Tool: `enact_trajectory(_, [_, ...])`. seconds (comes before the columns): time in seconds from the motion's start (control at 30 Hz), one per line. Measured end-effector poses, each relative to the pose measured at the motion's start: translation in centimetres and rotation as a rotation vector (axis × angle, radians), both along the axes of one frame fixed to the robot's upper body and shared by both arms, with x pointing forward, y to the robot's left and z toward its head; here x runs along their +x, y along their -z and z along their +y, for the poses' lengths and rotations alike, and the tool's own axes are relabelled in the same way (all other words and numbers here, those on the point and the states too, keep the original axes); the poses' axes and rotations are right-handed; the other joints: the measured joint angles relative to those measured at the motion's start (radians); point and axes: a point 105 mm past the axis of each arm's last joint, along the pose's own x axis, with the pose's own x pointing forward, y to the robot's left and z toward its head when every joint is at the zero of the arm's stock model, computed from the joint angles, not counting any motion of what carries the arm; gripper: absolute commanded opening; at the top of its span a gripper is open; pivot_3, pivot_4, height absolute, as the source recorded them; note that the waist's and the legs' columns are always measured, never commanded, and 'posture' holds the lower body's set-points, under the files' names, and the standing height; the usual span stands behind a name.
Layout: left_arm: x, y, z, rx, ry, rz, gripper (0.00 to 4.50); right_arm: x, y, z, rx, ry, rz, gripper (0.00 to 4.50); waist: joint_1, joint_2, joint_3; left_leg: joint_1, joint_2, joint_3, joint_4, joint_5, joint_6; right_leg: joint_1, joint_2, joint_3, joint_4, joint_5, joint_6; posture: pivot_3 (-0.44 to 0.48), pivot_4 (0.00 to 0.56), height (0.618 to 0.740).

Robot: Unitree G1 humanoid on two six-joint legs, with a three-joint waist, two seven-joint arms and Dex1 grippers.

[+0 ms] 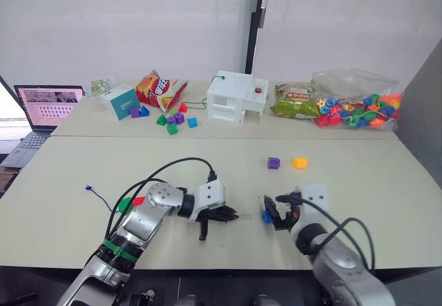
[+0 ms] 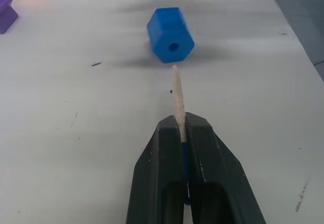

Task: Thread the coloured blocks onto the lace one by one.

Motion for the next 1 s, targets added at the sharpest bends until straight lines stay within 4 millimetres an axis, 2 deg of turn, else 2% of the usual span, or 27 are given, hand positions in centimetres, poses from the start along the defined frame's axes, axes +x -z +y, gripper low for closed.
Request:
enact_trajectory(0.13, [-0.6,-0.3,0.0,-0.009,0.003,0.012,0.0,-1.0,-2.1,1.1,-0.051,-0.383,0.012,4.48,0.0,0.0,0.0,0.001,0.001,-0.001,0.0,0.0,0.0,0.002,0.001,-0.001,-0.001,0.0,0.0,0.0,0.15,0.74])
enact_trajectory(0.2, [-0.8,-0.4,0.0,-0.012,-0.001,0.016,0.0,-1.7,-1.9,0.9,-0.125,-0.58,0.089,4.48,0.002,0.0,0.001,0.001,0.001,-0.001,0.0,0.0,0.0,0.003,0.0,-0.002,-0.002,0.0,0.0,0.0,0.15,0.74])
enact_trajectory(0.3, [-0.9,-0.2,0.2,-0.009,-0.011,0.027,0.0,-1.5,-0.9,0.2,-0.198,-0.725,0.165,4.48,0.003,-0.001,0.001,0.001,0.0,0.0,0.0,0.0,0.0,0.002,0.0,-0.001,-0.003,0.0,0.0,0.0,0.15,0.74])
enact_trajectory(0.57, [-1.4,-0.2,0.3,0.006,-0.031,0.039,0.0,2.8,2.0,-1.8,-0.53,-0.985,0.173,4.48,0.002,-0.001,0.001,0.0,0.001,0.001,0.0,0.0,0.0,0.001,0.0,-0.001,-0.002,0.0,0.0,0.0,0.15,0.74])
enact_trajectory(0.67, [-1.3,0.0,0.5,0.02,-0.061,0.038,0.0,2.8,3.3,-2.0,-0.537,-1.051,0.205,3.67,0.01,-0.001,0.001,-0.001,0.001,0.001,0.0,0.0,0.0,0.001,-0.001,-0.001,-0.002,0.0,0.0,0.0,0.15,0.74])
enact_trajectory(0.7, [-1.2,0.1,0.5,0.02,-0.075,0.038,0.0,2.7,3.8,-2.0,-0.526,-1.076,0.21,3.24,0.012,-0.001,0.001,-0.002,0.001,0.001,0.001,0.0,0.001,0.001,-0.001,-0.001,-0.002,0.0,0.0,0.0,0.15,0.74])
enact_trajectory(0.9, [-1.2,-0.1,0.1,0.014,-0.099,0.031,0.0,2.9,4.4,-1.7,-0.492,-1.089,0.189,1.31,0.017,-0.001,0.001,-0.001,0.001,0.001,0.001,0.0,0.0,0.0,-0.002,0.0,-0.001,0.0,0.0,0.0,0.15,0.74])
enact_trajectory(1.0, [-1.3,-0.1,-0.3,0.009,-0.097,0.031,0.0,2.9,4.4,-1.5,-0.478,-1.074,0.183,1.29,0.02,-0.001,0.001,-0.001,0.001,0.001,0.001,0.0,0.0,0.0,-0.002,0.0,-0.001,0.0,0.0,0.0,0.15,0.74])
